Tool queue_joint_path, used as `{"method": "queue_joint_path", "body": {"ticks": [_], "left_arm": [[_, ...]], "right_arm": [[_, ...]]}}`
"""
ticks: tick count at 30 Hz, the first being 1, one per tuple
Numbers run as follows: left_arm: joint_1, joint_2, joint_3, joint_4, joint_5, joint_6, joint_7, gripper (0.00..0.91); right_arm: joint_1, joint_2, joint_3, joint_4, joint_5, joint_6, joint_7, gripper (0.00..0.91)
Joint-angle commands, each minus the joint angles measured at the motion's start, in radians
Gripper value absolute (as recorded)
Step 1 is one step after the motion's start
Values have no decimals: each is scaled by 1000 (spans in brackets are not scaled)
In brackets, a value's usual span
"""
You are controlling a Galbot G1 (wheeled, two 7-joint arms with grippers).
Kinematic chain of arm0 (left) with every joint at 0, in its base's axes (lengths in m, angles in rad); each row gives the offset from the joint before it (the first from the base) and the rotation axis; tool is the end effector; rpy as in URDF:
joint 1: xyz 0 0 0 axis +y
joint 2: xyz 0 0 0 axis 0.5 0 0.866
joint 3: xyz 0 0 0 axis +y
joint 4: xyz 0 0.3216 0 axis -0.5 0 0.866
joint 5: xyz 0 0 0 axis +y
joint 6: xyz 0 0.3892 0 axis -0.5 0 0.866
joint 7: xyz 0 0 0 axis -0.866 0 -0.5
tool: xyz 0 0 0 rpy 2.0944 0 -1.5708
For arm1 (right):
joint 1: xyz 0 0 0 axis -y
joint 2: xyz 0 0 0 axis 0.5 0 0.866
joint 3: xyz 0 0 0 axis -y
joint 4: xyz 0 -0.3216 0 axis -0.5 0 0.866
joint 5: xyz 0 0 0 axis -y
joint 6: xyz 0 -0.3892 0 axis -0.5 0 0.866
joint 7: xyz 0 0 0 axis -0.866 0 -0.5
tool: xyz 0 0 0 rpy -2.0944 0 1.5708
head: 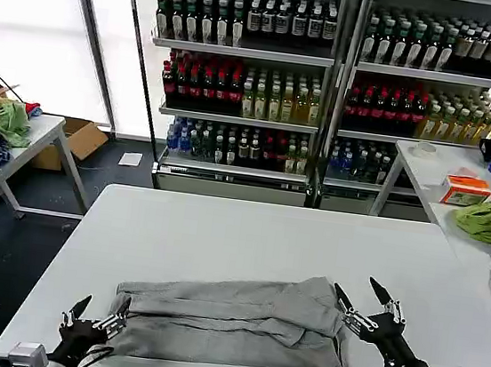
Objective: Fold and organize the clothes.
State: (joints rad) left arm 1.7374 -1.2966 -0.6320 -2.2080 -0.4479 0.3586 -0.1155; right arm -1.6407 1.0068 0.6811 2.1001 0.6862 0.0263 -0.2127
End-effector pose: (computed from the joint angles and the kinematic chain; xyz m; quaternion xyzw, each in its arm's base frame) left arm 0.1905 0.0570 -0.2578 0.0056 -0.9759 0.0628 0.2087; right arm 0.2317 -0.1114 -0.2498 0.1802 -0.9813 -0.0663 0.0165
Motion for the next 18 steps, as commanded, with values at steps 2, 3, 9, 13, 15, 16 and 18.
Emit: {"method": "queue_joint_path", "body": {"ticks": [2, 3, 9, 13, 15, 16, 18], "left_arm": [[-11, -55, 96, 67, 41, -35, -97, 907], [-14, -53, 99, 66, 40, -35, -100, 907], [-29, -57, 106, 85, 28, -23, -103, 867], [-40, -55, 107, 107, 26, -22, -101, 846], [-49, -52, 107, 117, 22, -18, -96, 705], [-54, -52, 108, 123, 19, -18, -97, 605], [-60, -52, 110, 129, 18, -19, -95, 464]], "right_arm": [[-23, 6, -2, 1, -11, 70, -10, 907], [-25, 7, -3, 1, -12, 71, -9, 907], [-33, 10, -4, 9, -14, 81, -11, 907], [-44, 13, -6, 16, -14, 83, -13, 907], [-45, 16, -8, 19, -10, 84, -12, 907], [-45, 16, -9, 19, -10, 83, -12, 907], [-45, 17, -9, 20, -10, 83, -13, 907]]}}
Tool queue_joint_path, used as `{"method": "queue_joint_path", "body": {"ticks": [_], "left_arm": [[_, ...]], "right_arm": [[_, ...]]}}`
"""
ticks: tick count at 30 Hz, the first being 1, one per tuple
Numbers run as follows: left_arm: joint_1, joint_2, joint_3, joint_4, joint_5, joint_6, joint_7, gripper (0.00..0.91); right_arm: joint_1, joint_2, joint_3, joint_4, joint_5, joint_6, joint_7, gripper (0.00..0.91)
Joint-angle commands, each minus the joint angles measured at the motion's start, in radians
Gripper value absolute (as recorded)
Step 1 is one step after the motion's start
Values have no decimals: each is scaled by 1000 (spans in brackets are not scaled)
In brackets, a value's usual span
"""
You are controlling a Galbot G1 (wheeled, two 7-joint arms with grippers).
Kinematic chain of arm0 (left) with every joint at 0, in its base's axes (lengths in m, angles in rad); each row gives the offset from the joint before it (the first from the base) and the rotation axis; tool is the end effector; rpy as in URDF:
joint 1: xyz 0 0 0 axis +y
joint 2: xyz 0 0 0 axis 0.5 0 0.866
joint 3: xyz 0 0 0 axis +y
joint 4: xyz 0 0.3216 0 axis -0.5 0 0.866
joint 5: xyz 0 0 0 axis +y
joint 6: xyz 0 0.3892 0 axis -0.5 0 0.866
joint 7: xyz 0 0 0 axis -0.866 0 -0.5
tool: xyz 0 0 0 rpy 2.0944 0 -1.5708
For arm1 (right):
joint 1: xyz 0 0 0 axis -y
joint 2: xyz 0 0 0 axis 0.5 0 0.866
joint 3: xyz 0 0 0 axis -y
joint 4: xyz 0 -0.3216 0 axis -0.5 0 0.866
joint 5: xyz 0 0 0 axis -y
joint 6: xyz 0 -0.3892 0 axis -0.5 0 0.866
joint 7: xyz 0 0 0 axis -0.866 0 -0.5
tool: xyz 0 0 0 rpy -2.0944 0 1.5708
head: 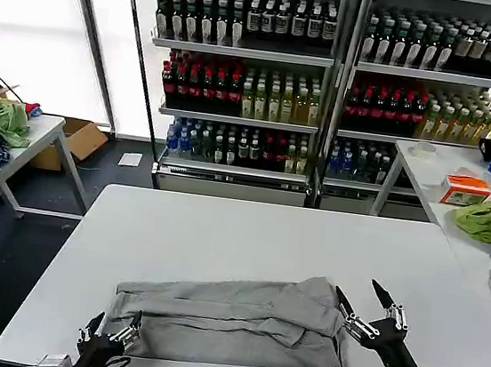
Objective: Fold and organize the clothes.
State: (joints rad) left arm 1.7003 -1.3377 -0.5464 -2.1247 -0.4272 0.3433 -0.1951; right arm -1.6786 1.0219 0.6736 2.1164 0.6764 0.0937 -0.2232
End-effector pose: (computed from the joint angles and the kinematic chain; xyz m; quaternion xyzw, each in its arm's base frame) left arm 0.1948 0.0343 -0.2900 0.0310 -0.9681 0.0785 0.2360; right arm 0.2206 -0.1048 -0.2556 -0.1850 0.9801 0.0721 0.0051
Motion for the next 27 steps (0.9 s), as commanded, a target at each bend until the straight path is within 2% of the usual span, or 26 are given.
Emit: {"method": "queue_joint_path", "body": {"ticks": [1, 4, 9, 13, 21, 27], "left_arm": [[-23, -11, 27, 48, -2, -3, -12, 423], [-25, -10, 35, 55, -2, -5, -4, 212], [-28, -9, 44, 56, -4, -12, 1, 50], [-31, -6, 49, 45, -7, -17, 12, 10], [-46, -13, 28, 33, -39, -7, 13, 0], [-68, 43, -65, -17, -88, 2, 24, 10]], "right_arm": [[-8, 1, -2, 4, 0, 15, -2, 907], [-10, 0, -3, 6, -1, 15, -2, 907], [-12, 3, -2, 6, -3, 13, -1, 907], [-15, 5, 0, 6, -2, 12, 0, 907], [-6, 2, -3, 8, 0, 13, 1, 907], [20, -16, -19, 12, -2, 7, 3, 907]]}}
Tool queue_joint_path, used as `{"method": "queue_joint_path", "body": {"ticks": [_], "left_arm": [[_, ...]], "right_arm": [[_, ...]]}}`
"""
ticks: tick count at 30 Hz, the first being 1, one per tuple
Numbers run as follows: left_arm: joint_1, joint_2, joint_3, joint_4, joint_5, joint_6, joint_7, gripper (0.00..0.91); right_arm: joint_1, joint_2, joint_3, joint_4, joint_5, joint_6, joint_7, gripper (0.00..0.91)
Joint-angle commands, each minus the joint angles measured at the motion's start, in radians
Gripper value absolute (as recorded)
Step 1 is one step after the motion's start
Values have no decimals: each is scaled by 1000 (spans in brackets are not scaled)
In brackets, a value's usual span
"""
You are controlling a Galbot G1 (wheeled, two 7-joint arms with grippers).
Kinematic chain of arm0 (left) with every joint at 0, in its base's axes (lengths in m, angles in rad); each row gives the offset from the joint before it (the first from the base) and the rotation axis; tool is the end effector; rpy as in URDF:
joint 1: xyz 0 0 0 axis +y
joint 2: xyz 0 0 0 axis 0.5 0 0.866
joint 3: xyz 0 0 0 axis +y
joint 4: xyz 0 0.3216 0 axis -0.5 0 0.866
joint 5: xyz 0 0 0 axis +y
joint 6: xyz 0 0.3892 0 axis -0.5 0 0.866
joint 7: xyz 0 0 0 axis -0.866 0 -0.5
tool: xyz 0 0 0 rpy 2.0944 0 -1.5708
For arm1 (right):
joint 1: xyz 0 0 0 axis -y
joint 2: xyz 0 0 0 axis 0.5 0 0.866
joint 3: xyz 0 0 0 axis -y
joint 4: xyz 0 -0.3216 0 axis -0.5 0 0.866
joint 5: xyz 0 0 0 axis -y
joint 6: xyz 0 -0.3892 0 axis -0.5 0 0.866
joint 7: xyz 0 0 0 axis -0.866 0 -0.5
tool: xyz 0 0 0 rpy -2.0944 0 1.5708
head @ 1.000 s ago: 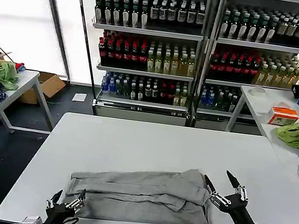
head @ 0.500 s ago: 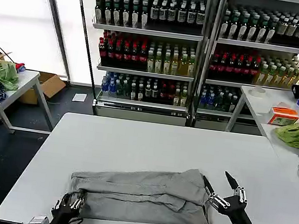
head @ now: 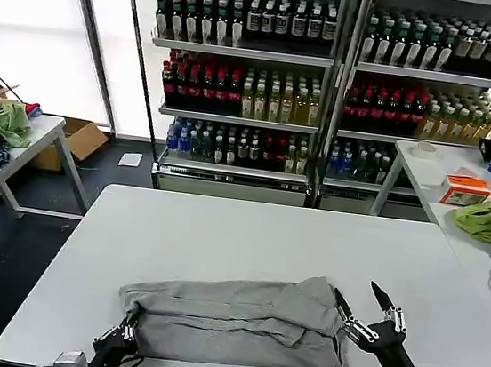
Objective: Fold and organize the clothes.
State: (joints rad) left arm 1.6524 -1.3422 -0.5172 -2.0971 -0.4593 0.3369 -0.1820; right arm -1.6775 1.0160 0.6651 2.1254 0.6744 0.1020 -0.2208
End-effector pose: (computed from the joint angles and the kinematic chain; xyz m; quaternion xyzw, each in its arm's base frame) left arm 0.2066 0.0265 -0.2929 0.0132 -0.9681 0.1028 0.2282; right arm 0.2207 -0.1011 -0.2533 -0.1906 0.9790 0.0712 0.0108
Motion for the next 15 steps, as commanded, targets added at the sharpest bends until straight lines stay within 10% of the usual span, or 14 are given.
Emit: {"method": "queue_joint_path", "body": {"ticks": [1, 15], "left_arm": [[-28, 65, -138, -50, -76, 19, 10, 10], [-111, 361, -505, 152, -277, 85, 103, 10]], "right_arm": [[23, -13, -14, 4, 0, -3, 2, 907], [44, -23, -20, 20, 3, -6, 4, 907]]}}
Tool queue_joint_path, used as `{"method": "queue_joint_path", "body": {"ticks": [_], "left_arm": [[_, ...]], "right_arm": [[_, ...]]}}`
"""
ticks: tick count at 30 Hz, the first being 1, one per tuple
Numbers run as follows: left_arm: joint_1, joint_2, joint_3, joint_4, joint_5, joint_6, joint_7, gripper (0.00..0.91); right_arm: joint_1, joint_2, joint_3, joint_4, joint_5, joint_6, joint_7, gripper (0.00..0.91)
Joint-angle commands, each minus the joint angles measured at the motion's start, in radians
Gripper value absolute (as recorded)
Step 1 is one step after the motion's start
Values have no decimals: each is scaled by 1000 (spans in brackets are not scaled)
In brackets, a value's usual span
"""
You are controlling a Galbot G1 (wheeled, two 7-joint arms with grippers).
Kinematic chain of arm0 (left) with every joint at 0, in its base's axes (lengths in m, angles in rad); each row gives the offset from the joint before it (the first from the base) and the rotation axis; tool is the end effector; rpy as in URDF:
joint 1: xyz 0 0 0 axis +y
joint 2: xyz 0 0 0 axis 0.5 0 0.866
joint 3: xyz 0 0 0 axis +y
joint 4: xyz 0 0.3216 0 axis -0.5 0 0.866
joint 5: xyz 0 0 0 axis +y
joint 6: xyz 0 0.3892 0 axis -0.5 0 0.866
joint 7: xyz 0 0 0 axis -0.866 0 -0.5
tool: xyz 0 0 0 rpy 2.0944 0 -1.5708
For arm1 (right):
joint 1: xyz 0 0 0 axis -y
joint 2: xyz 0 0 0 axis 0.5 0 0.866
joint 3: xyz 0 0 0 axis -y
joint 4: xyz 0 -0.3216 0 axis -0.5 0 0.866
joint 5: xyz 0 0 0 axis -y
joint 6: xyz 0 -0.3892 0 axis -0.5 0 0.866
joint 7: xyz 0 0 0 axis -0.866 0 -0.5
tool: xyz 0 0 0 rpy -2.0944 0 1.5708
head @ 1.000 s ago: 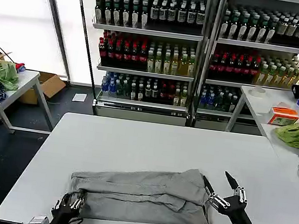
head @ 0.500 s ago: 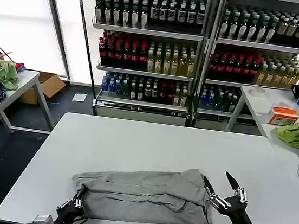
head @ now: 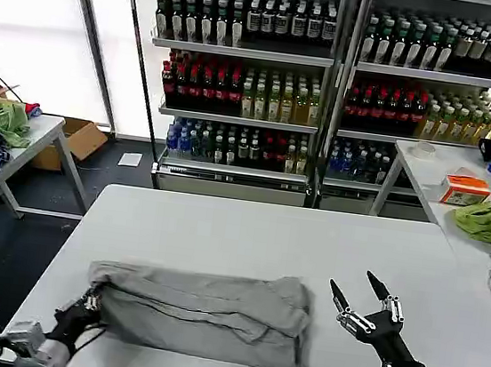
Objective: Fold and organize the clothes.
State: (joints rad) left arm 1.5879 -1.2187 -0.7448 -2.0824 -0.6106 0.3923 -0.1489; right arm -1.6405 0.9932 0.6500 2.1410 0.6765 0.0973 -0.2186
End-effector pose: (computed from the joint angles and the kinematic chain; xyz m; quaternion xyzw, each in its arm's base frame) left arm 0.2338 0.1151 -0.2539 0.0582 -0.9757 0.0834 0.1940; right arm 0.2298 -0.0955 -0.2405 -0.2065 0.9760 0.0644 0.0270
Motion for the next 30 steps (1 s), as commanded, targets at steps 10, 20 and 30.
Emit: {"method": "queue_joint_path", "body": {"ticks": [10, 20, 30], "left_arm": [[-27, 285, -263, -130, -338, 99, 17, 10], [-24, 200, 69, -371, -430, 134, -87, 10], [-140, 222, 342, -248, -353, 120, -87, 10]], "right_arm": [[-3, 18, -14, 7, -5, 3, 4, 907], [-29, 24, 16, 26, -7, 2, 6, 907], [-74, 49, 39, 32, -17, 6, -1, 907]]}}
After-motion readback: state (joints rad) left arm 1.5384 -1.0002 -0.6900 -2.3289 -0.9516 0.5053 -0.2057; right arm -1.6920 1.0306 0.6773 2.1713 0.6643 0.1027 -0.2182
